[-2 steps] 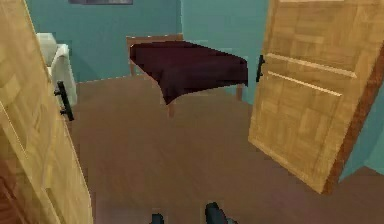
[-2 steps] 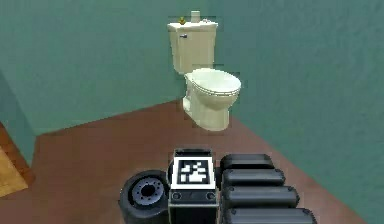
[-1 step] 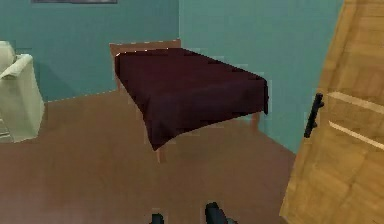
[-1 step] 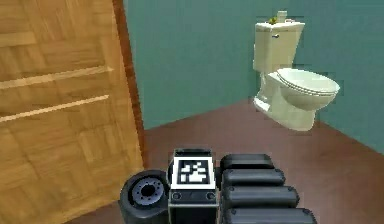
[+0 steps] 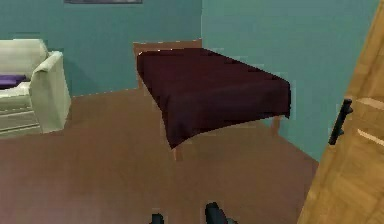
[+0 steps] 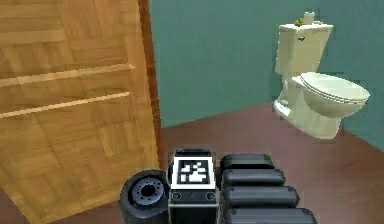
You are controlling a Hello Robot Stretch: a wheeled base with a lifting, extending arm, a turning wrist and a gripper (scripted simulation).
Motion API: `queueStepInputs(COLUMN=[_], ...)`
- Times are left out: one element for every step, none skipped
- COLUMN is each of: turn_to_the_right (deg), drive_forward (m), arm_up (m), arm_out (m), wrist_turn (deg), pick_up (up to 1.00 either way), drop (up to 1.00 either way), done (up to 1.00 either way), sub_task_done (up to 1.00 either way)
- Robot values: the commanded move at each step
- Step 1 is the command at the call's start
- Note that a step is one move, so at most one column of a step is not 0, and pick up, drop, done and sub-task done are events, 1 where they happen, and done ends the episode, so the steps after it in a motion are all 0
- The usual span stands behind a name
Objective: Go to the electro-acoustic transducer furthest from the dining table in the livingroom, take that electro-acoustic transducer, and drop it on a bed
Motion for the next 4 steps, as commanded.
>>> queueStepInputs(turn_to_the_right=[0.0, -24.0, 0.0, -3.0], drive_forward=[0.3, 0.0, 1.0, 0.0], arm_up=[0.0, 0.0, 0.0, 0.0], arm_out=[0.0, 0.0, 0.0, 0.0], wrist_turn=[0.0, 0.0, 0.0, 0.0], pick_up=[0.0, 0.0, 0.0, 0.0], drop=[0.0, 0.0, 0.0, 0.0], done=[0.0, 0.0, 0.0, 0.0], sub_task_done=[0.0, 0.0, 0.0, 0.0])
